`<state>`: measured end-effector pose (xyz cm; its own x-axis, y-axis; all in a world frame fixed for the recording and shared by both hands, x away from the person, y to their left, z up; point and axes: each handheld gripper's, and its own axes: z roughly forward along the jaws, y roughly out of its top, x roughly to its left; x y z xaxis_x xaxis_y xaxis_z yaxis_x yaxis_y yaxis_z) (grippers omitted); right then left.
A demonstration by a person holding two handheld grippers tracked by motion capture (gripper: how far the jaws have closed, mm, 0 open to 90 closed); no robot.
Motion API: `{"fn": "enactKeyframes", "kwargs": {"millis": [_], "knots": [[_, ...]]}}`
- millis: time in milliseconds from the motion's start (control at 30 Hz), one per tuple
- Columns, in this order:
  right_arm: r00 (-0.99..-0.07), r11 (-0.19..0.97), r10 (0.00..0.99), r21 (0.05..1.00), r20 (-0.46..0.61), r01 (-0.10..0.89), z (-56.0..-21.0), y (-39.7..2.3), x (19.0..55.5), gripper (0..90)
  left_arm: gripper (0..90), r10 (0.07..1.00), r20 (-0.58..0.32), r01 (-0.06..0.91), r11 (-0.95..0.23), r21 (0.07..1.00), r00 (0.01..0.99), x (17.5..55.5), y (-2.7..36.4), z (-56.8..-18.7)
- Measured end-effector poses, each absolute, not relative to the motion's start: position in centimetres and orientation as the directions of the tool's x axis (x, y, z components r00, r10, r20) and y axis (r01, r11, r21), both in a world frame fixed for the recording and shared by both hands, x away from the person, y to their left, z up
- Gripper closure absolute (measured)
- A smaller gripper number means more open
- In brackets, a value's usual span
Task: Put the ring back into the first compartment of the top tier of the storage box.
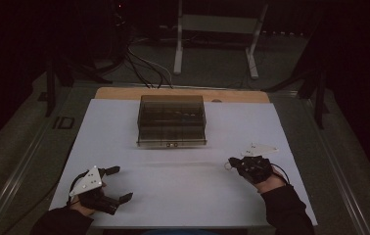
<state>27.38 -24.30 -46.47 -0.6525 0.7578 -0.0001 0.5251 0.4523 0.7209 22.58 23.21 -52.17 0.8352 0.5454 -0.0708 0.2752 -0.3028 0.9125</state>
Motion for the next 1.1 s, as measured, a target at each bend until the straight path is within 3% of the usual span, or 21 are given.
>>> {"fn": "enactKeyframes", "kwargs": {"millis": [1100], "knots": [[-0.710, 0.482, 0.702, 0.766, -0.048, 0.425, -43.2, -20.3, 29.5, 88.0, 1.1, 0.545, -0.072, 0.274, -0.299, 0.914, 0.835, 22.6, 23.3, -52.1]]}}
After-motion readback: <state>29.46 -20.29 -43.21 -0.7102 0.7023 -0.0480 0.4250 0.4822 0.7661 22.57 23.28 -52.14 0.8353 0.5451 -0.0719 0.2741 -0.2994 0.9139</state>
